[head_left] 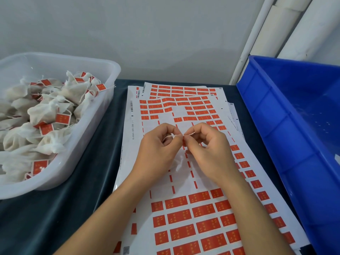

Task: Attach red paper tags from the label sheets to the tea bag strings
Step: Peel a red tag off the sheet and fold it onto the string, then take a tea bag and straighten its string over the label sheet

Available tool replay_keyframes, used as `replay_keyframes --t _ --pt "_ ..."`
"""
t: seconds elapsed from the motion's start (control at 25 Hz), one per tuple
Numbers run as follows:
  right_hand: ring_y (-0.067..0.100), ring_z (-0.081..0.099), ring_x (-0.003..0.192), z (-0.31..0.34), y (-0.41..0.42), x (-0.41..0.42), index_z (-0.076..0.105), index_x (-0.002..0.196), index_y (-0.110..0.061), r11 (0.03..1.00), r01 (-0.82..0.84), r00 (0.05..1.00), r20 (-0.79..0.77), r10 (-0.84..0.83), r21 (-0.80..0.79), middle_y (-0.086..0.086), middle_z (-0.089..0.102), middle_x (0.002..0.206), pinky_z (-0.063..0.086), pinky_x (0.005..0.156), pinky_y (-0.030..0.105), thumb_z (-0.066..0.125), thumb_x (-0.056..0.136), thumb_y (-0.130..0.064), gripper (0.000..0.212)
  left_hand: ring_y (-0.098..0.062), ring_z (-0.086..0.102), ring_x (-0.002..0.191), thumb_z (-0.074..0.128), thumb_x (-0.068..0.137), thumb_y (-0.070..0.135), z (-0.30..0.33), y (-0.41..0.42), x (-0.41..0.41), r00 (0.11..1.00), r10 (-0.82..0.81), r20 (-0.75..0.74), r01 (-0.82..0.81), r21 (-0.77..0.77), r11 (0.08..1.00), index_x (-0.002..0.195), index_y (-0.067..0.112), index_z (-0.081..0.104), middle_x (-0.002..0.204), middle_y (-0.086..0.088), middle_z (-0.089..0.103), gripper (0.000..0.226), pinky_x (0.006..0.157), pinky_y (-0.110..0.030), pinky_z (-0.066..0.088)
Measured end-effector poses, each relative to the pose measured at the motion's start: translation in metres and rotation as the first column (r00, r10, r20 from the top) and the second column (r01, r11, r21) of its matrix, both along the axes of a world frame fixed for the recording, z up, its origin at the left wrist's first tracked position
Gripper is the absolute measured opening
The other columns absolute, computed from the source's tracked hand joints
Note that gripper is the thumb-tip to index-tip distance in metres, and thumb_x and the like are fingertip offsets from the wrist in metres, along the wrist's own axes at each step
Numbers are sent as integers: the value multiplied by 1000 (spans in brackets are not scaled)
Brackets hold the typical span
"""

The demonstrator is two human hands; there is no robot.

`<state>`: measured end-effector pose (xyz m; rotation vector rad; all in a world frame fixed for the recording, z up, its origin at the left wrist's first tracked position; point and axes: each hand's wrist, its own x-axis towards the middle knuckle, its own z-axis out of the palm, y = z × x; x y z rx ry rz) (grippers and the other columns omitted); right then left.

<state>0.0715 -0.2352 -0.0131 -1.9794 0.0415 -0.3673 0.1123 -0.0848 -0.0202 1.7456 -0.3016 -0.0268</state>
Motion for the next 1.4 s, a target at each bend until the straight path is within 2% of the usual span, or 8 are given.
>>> replay_keyframes --t 0.12,0.28,0.44,0.52,0.8,1.04,1.28,1.4 --pt "1 67 93 -1 1 0 65 93 -35 998 7 1000 22 -5 -57 -23 68 91 57 73 13 67 99 -26 11 -14 47 50 64 101 22 1 2 1 999 -44 -8 44 17 999 90 31 68 58 5 57 14 51 -20 48" --pt "-6 64 93 0 4 0 61 92 -39 993 50 996 74 -42 -105 -28 65 93 49 68 2 67 100 -24 18 -11 66 75 66 100 32 7 2 0 999 -35 -13 36 95 995 96 30 64 83 9 68 5 63 -22 54" --pt "-12 61 97 3 7 -1 57 92 -43 988 135 979 161 -121 -80 -31 64 94 44 66 -2 67 100 -27 20 -7 59 92 63 89 64 19 17 2 989 22 145 -97 535 839 102 39 60 104 21 58 28 69 -15 42" --pt "-10 59 100 3 7 -3 57 93 -43 979 168 972 183 -146 -111 -29 65 92 43 69 -3 68 99 -29 19 -7 63 81 63 91 64 25 29 4 997 30 69 -67 627 776 94 40 62 96 23 59 24 60 -14 44" --pt "0 67 89 7 40 -5 53 119 -50 889 -216 976 -67 206 -404 -28 65 102 58 82 19 65 96 -48 26 -1 72 70 71 94 48 41 70 -13 997 -13 72 -19 423 906 86 38 68 76 18 74 13 66 -24 61" --pt "4 67 83 62 89 26 49 121 -42 862 -103 964 162 209 -496 -21 67 106 46 69 11 58 100 -48 23 -1 69 77 73 95 33 97 99 -12 905 128 405 -264 301 916 91 36 69 78 18 71 7 66 -11 51" --pt "6 62 85 101 161 82 42 123 -35 830 -318 918 71 391 -459 -16 62 102 49 64 25 59 97 -31 31 -2 62 81 70 93 21 131 158 45 783 278 556 -533 371 761 90 30 68 91 11 67 9 66 -6 40" --pt "14 62 91 91 184 100 55 120 -25 736 -347 910 -20 413 -581 -11 59 99 45 65 25 58 96 -25 24 -14 67 90 66 96 21 108 183 64 848 270 456 -502 529 684 99 24 72 96 5 71 7 71 -20 46"
